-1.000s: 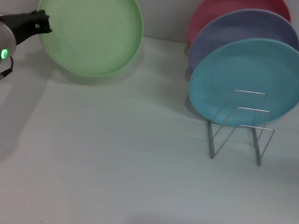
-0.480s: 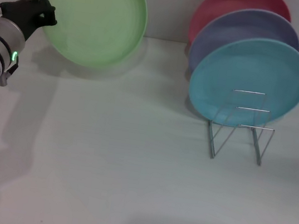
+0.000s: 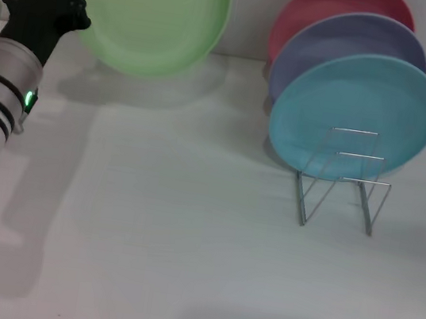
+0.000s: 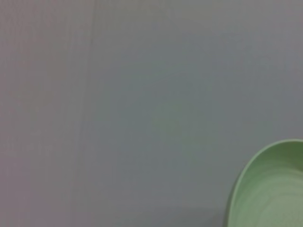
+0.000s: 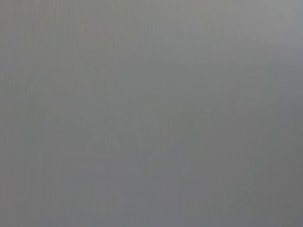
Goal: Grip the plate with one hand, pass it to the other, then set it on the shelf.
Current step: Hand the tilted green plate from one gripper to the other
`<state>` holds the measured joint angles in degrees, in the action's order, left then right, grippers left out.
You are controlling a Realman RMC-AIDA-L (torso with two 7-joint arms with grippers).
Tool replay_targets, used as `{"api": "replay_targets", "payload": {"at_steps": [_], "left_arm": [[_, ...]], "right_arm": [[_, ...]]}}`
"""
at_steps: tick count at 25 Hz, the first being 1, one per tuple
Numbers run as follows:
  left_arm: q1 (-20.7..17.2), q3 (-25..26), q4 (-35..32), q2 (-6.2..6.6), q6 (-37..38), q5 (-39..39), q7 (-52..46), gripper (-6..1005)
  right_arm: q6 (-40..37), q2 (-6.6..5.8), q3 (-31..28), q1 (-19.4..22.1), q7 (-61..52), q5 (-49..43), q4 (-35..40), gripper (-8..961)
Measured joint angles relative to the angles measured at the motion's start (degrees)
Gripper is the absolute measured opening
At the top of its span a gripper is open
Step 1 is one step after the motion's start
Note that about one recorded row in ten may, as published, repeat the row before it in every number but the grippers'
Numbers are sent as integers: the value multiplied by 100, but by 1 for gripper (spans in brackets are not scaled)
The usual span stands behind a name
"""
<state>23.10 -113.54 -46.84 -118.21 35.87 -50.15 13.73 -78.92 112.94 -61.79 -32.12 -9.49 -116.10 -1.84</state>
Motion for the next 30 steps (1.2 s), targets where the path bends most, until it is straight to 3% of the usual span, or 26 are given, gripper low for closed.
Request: {"api": "replay_targets", "payload": {"at_steps": [7,13,24,30], "left_arm": [[178,-385,1197,-24,1313,1319,-1741,41],[47,-540,1808,-27,2037,1717,-2395,41],[-515,-1050,2087,-95,2663,1626,-2373,41],[-618,-1819,2004,-99,2675,646,-1889,41]], "right_arm": [[0,8,0,-10,0,0,0,565],[-8,45,0,1,0,-78,-19,564],[-142,176,0,83,0,-645,-25,562],[-405,333,0,196,16,-993,-13,560]]}}
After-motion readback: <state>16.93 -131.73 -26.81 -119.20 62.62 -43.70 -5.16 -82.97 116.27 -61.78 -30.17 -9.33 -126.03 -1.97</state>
